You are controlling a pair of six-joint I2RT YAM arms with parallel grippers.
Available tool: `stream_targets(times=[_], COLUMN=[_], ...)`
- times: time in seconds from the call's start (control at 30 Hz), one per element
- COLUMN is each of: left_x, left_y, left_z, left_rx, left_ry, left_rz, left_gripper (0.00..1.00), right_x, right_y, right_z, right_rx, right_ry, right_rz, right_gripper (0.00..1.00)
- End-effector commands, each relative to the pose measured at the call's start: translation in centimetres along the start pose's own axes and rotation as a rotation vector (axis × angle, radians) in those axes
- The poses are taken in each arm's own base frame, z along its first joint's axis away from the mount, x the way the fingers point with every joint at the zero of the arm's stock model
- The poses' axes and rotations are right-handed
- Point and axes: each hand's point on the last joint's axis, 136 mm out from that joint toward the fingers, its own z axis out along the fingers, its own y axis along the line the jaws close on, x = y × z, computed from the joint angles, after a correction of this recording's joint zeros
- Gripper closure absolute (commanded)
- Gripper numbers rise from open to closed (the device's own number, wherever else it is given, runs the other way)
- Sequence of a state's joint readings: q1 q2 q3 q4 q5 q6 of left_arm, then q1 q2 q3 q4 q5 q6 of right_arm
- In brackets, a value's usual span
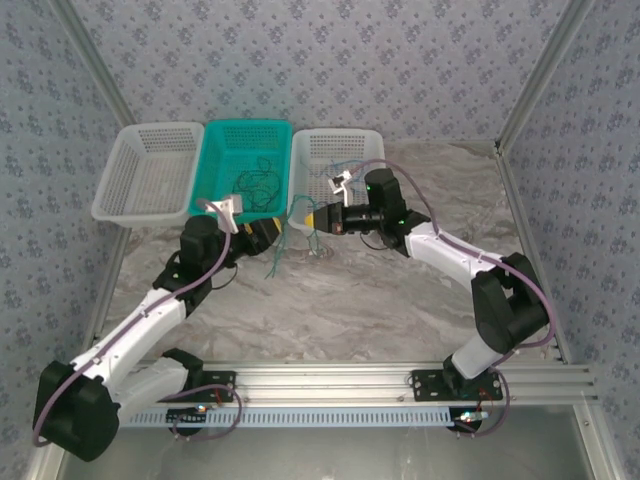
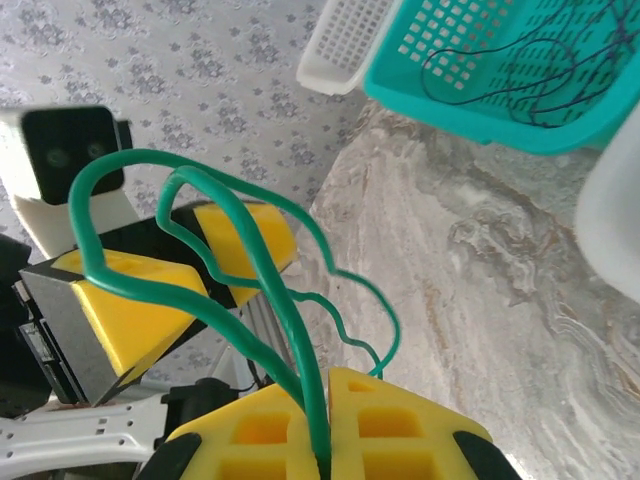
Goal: Untangle the cables
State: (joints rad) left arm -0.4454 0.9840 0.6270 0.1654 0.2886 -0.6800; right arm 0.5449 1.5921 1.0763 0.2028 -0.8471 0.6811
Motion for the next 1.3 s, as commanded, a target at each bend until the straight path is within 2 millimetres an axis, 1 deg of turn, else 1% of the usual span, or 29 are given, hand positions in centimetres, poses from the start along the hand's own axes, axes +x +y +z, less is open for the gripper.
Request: stream_targets(times=[0.0,0.07,0.13,0.2,0.33,0.4,0.43,0.53,0.63,0.7,0.9,1.03,1.07,1.1,1.2,1.27], left_x=[-0.8,-0.6,-0.3,-0.1,-0.1,-0.3,-0.3,-0.6,-0.7,-0.5,-0.2,-0.9,-1.0,-1.1,-1.1,-0.9], left_y=[-2.0,-3.0,-3.5,-3.8,-3.8,-3.8,-4.0,-4.6,-5.7,-6.6,-6.2,-4.9,-4.9,-4.9,-5.0,-5.0], left_z=[0.5,1.1,1.7,2.2,2.3,2.1,2.0,1.3,0.5,0.1,0.0,0.4,0.4,0.4,0.5,0.5], left_rx=[0.060,0.104,0.123,0.134,0.132,0.128,0.134,0.159,0.205,0.252,0.234,0.156,0.153,0.156,0.159,0.168], left_ry=[0.015,0.033,0.050,0.057,0.045,0.035,0.029,0.009,-0.002,0.000,0.009,-0.020,-0.025,-0.030,-0.032,-0.023], left_rz=[0.218,0.254,0.275,0.282,0.282,0.284,0.286,0.301,0.336,0.364,0.386,0.388,0.393,0.399,0.405,0.404], left_gripper=[0.45,0.50,0.55,0.66,0.81,0.81,0.77,0.56,0.52,0.50,0.50,0.53,0.53,0.55,0.71,0.78], right_x=[0.0,0.1,0.2,0.3,0.6,0.6,0.7,0.8,0.8,0.8,1.2,1.4,1.4,1.5,1.4,1.4], right_y=[1.6,1.7,1.8,1.9,2.1,1.9,1.8,1.7,1.8,1.9,2.4,3.2,3.5,3.7,4.0,4.0], right_z=[0.6,0.8,0.9,0.9,1.1,1.2,1.2,1.3,1.3,1.3,1.5,1.6,1.6,1.7,1.7,1.7], right_rx=[-0.050,-0.053,-0.052,-0.053,-0.055,-0.049,-0.048,-0.046,-0.047,-0.049,-0.056,-0.074,-0.078,-0.079,-0.080,-0.072], right_ry=[0.045,0.050,0.049,0.051,0.057,0.057,0.059,0.061,0.060,0.062,0.076,0.082,0.083,0.085,0.084,0.080], right_rz=[-0.026,-0.029,-0.030,-0.028,-0.028,-0.024,-0.021,-0.018,-0.019,-0.020,-0.026,-0.041,-0.045,-0.047,-0.053,-0.053], right_gripper=[1.00,1.00,1.00,1.00,1.00,1.00,1.00,1.00,1.00,1.00,1.00,1.00,1.00,1.00,1.00,1.00])
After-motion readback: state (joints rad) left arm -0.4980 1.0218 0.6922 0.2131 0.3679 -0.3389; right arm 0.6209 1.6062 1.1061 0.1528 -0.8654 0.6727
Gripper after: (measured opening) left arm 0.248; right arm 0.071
